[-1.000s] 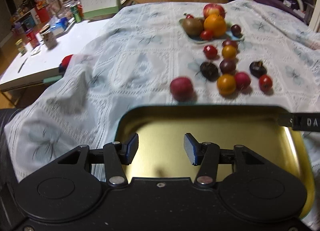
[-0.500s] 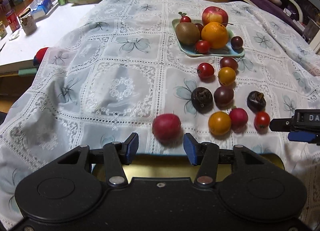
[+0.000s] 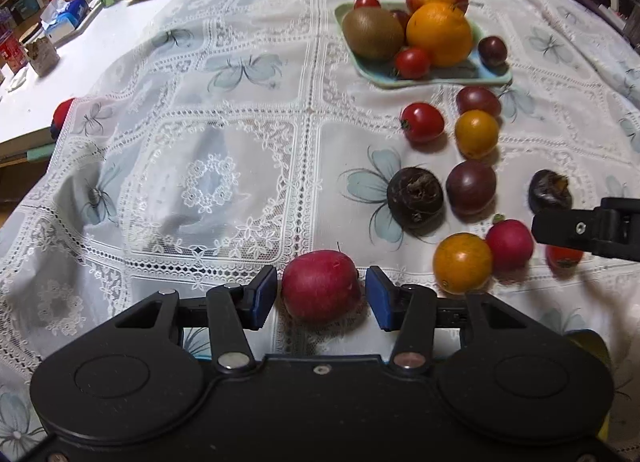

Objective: Organize fruits
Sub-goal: 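Reach and grasp a red plum with the left gripper while the right gripper approaches another red plum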

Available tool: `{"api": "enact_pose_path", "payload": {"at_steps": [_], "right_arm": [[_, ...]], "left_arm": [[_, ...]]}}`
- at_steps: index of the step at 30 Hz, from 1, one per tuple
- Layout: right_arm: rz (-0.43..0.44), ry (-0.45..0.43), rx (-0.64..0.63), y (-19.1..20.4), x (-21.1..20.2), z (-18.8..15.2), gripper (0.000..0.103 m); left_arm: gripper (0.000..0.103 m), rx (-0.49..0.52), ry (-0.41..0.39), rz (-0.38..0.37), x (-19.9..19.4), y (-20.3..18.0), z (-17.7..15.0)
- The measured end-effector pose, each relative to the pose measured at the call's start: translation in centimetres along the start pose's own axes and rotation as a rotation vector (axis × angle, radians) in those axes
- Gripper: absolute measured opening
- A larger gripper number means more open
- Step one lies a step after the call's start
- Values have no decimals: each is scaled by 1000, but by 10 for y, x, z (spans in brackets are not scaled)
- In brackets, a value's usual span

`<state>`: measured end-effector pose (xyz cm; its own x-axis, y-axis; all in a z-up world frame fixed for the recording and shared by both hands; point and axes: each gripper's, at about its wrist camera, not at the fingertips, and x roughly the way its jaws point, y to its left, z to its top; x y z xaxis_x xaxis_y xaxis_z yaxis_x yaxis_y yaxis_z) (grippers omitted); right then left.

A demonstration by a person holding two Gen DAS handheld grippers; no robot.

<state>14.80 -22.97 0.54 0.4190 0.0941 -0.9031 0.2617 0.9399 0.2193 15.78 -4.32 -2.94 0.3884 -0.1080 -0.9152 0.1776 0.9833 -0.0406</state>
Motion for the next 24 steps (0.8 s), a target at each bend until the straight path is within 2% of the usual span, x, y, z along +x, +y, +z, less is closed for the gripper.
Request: {"api": "enact_pose_path", "payload": {"at_steps": [1,6,10,17,20,23,24], "right_arm": [[-6,-5,-5,2,2,0,70],[-43,-20,-42,12,12,0,70],[-84,-70,-64,21,17,-1,69],[-64,-107,-74,29,15,0,67],[-57,-117,-108,36,11,-1,63],[-57,-106,-140,39,12,-5,45],[-56,-92,-151,40,13,-6,31]], "left_arm": [[50,-5,-4,2,2,0,0],[50,-16,-37,-9,-6,4,-1],[50,-20,-64,-5,-16,8,-3],[50,-50,-94,3,-36,22,-14],[50,-53,-102,-4,-43,26,-23],[50,-65,-103,-17,-49,29,-31],[50,-68,-103,-24,-51,30,-34]]}}
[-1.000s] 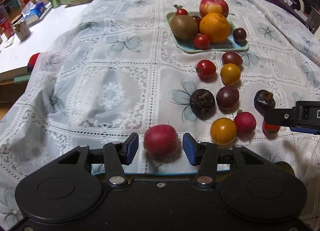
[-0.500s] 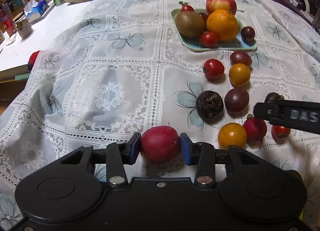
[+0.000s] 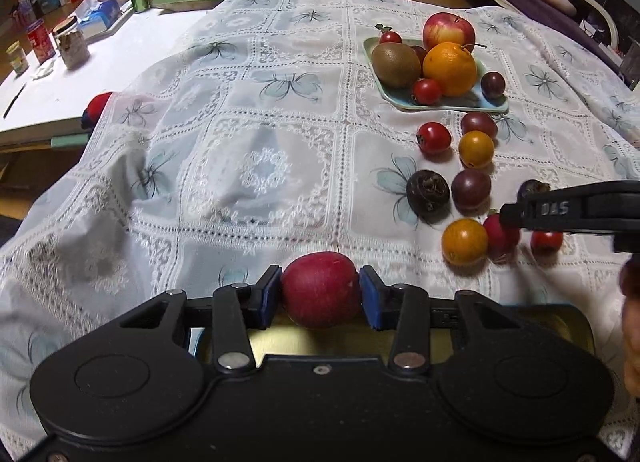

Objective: Organize fruits
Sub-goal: 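Reach and grasp a red plum with the left gripper while the right gripper approaches another red plum, then grasp a red plum with the right gripper while the left gripper carries its plum toward the tray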

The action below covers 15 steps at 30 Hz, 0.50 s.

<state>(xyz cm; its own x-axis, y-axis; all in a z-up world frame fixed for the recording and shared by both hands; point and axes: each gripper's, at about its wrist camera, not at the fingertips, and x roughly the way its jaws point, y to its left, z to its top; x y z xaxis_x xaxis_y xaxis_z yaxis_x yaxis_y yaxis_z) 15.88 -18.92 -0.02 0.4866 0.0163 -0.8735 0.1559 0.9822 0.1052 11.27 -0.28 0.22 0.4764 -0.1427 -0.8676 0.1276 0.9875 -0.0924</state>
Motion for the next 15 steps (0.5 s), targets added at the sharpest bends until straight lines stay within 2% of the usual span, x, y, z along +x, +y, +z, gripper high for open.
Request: {"api": "enact_pose_path", "payload": {"at_steps": [1,3,6,12,15], "right_arm": [[2,24,-13,0,3,-1,20],[20,69,-17,-2,8,-3,19],[38,65,-12,-4,7,-6,20],[20,57,-25,1,11,-11,36],[21,66,-29,4,18,-12,39]], "left_arm": [[50,-3,1,-6,-2,1,-3],[50,-6,2,-14,-5,3,-6],[50,-11,2,-21,-8,3,-11],[50,-11,7,-33,-9,3,-16],[50,-11,7,-31,-9,4,-17]]}}
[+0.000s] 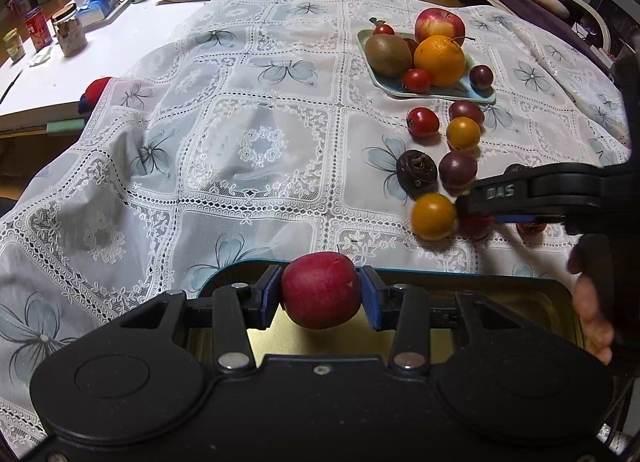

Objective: Organize fruits
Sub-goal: 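Grasp a red plum with the right gripper while the left gripper carries its plum toward the tray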

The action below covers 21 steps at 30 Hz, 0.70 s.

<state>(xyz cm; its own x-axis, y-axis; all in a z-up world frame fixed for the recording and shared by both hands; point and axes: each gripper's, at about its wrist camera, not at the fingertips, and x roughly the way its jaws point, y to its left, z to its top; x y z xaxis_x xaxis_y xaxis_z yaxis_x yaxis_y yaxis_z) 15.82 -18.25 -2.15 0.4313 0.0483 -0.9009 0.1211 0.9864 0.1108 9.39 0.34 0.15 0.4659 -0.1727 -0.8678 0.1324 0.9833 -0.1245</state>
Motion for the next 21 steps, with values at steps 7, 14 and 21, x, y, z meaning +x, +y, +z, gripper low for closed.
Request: {"api": "enact_pose_path", "payload": {"at_steps": [7,14,21], "right_arm": [[23,54,8,6,20,-1,41],[15,-31,-1,7,-2,-5,36],[82,-87,36,-6,-43,-12,36]], "left_arm": [[50,3,17,-11,2,0,0],[50,-24,15,-52,-9,9,8],[50,-23,19,-67,-17,6,8]]}}
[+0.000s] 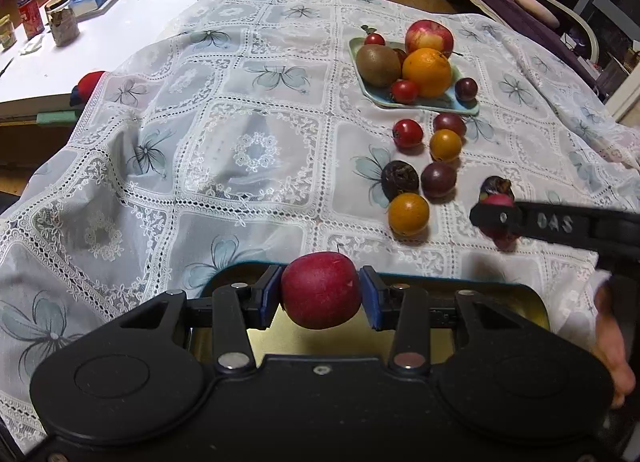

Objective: Organize fruits
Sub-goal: 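Grasp a red plum with the right gripper while the left gripper carries its plum toward the tray, then lower both red plums into the gold tray and open both grippers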

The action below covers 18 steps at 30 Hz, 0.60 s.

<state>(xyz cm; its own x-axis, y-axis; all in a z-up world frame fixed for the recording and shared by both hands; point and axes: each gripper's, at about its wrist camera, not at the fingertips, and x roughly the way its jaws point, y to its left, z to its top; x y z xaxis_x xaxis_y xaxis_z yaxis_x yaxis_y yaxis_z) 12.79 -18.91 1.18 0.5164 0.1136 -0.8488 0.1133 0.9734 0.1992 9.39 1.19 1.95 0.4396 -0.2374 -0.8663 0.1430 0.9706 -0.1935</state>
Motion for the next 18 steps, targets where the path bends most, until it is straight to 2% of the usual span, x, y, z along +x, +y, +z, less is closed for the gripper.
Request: {"api": "enact_pose_path", "payload": {"at_steps": [7,13,15,18], "right_arm": [[47,53,-14,-5,-29,-35,36],[70,167,-13,-10,-38,-77,36],[66,165,-2,-12,-40,-90,36],[37,114,10,-13,-42,-105,36]], "left_arm": [[50,26,35,7,-1,-10,-27],[50,48,41,59,1,-19,-54],[50,59,38,79,1,-21,-61],[50,64,39,100,3,-22,-66]]}}
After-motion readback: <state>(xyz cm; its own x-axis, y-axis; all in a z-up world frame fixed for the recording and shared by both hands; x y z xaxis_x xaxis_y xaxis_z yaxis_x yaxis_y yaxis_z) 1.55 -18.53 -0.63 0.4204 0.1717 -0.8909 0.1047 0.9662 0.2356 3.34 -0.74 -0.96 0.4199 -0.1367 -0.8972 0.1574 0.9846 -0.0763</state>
